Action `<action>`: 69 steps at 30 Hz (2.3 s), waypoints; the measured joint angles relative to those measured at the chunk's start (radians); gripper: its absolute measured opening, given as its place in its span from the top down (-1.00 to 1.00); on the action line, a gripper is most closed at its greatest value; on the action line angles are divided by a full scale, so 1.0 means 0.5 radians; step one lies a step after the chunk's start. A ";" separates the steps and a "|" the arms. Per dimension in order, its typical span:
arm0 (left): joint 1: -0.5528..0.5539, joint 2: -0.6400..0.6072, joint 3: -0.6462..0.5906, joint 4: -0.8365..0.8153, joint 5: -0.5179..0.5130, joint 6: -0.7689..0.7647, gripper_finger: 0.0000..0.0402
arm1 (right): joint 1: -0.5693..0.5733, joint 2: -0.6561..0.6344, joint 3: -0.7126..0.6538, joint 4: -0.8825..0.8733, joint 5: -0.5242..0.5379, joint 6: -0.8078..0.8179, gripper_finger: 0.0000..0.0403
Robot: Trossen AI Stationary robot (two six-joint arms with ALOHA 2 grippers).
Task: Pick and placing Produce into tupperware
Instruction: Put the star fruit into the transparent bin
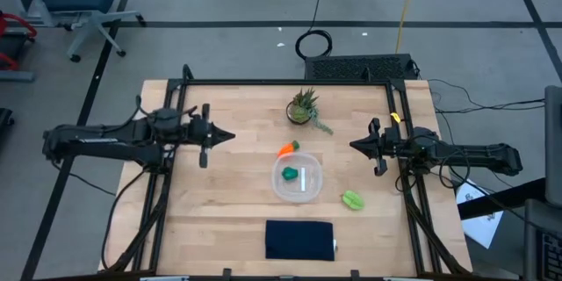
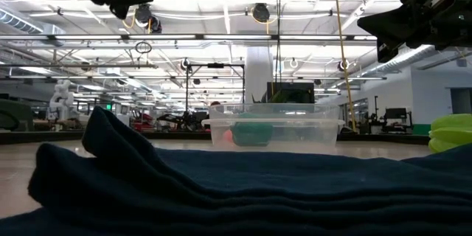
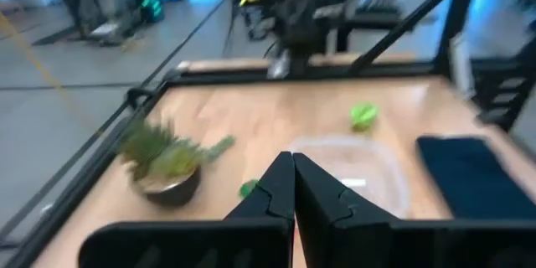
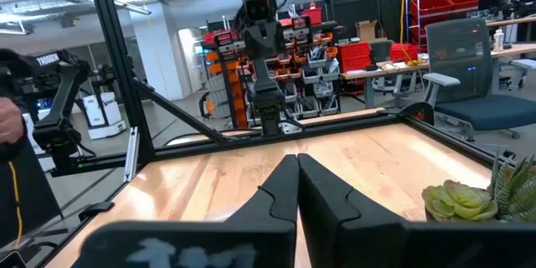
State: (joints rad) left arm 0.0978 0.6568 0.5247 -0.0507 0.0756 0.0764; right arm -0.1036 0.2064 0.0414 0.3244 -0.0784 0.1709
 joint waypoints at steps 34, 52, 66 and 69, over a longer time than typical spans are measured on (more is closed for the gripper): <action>-0.109 -0.639 -0.906 0.730 -0.059 0.010 1.00 | -0.001 0.000 0.000 0.002 0.006 0.039 1.00; -0.013 -0.691 -0.922 0.543 0.058 0.119 1.00 | -0.001 0.000 0.000 0.002 0.007 0.050 1.00; -0.013 -0.690 -0.922 0.361 0.021 0.091 1.00 | -0.001 0.000 0.000 -0.007 0.007 0.042 1.00; -0.013 -0.690 -0.922 0.361 0.004 0.092 0.98 | -0.001 0.000 -0.001 -0.006 0.007 0.036 1.00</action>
State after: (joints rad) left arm 0.0914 0.3119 0.0639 0.1297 0.0776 0.1224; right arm -0.1040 0.2062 0.0411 0.3214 -0.0750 0.1890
